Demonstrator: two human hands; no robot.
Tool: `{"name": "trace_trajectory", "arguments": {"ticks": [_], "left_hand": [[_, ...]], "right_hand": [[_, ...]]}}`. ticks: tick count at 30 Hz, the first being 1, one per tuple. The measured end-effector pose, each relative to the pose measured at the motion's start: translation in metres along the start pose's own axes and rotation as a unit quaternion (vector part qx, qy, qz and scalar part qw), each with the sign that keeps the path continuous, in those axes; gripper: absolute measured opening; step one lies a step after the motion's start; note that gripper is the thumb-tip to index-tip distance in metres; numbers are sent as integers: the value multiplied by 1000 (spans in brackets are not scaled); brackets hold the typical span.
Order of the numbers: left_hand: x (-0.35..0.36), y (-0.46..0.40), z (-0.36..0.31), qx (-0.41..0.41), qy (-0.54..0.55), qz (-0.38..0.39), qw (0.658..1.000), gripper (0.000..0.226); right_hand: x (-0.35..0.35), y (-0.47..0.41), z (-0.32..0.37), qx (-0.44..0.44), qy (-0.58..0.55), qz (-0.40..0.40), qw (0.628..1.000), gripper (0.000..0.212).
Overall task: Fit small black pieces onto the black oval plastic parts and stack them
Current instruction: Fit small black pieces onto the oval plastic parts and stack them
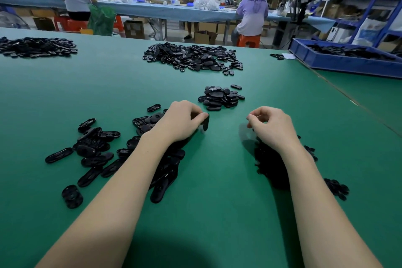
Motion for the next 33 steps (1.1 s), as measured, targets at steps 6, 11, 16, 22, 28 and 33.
{"name": "trace_trajectory", "arguments": {"ticks": [6, 11, 16, 22, 28, 33], "left_hand": [[9, 4, -19, -27, 165, 43, 985, 31], [30, 7, -23, -111, 400, 82, 906, 19], [35, 11, -27, -149, 474, 87, 864, 19], [34, 12, -25, -157, 481, 78, 859, 17], [31, 14, -25, -142, 492, 76, 856, 22], [32, 16, -27, -147, 501, 84, 848, 18]], "right_hand": [[-22, 2, -24, 56, 96, -27, 993, 14], [-14, 5, -23, 64, 121, 5, 991, 7], [-11, 7, -20, 73, 137, 4, 988, 8], [-5, 6, -12, 56, 145, 0, 988, 12], [8, 2, 10, 23, -143, 13, 989, 16], [16, 6, 20, 30, -233, 62, 970, 12]]}}
Point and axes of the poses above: each hand's wrist, its own y-axis away from the middle knuckle, its own x-axis out of the palm, z = x × y, the point moved 8 cm from there along -y, towards the middle knuckle, and after that the axes turned 7 degrees about -x, right-handed, at the moved point
